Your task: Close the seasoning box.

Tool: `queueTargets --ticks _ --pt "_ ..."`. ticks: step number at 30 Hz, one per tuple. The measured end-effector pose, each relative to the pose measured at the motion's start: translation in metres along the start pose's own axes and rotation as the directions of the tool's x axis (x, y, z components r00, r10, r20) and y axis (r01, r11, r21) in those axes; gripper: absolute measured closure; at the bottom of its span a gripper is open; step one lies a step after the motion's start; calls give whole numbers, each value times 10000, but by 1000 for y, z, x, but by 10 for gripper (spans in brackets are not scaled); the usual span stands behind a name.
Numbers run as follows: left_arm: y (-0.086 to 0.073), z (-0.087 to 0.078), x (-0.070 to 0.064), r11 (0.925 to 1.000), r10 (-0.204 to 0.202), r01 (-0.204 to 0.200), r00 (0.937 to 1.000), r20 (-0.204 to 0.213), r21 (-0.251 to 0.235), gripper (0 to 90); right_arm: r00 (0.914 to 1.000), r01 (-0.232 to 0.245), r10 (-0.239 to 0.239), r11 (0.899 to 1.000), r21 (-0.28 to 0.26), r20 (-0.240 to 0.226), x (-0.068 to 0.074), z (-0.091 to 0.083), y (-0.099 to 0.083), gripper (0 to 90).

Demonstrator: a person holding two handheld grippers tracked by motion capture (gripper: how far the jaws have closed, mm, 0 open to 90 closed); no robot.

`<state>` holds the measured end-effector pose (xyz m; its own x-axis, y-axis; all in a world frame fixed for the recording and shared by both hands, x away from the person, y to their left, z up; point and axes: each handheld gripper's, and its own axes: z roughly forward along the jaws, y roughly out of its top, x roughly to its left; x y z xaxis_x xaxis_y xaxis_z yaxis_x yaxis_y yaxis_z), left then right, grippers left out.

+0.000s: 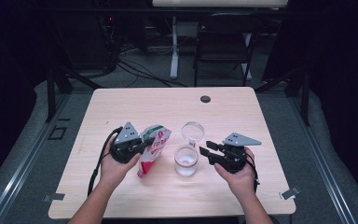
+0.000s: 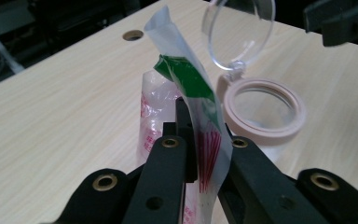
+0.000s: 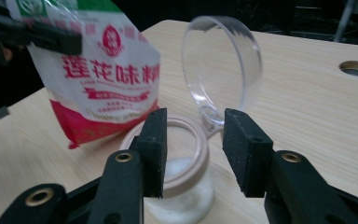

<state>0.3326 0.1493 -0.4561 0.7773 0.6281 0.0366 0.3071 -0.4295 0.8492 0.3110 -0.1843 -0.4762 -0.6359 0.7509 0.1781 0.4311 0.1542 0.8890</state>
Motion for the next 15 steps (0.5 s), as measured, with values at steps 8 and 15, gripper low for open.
queueTargets --ticks 8,15 --pt "-9 4 -7 9997 -7 0 9996 273 247 900 9975 128 -132 9999 -54 -692 13 5 23 641" --pt "-16 9 -8 9990 -362 347 9980 513 292 898 9900 604 -621 9980 -173 -1266 21 18 41 641"
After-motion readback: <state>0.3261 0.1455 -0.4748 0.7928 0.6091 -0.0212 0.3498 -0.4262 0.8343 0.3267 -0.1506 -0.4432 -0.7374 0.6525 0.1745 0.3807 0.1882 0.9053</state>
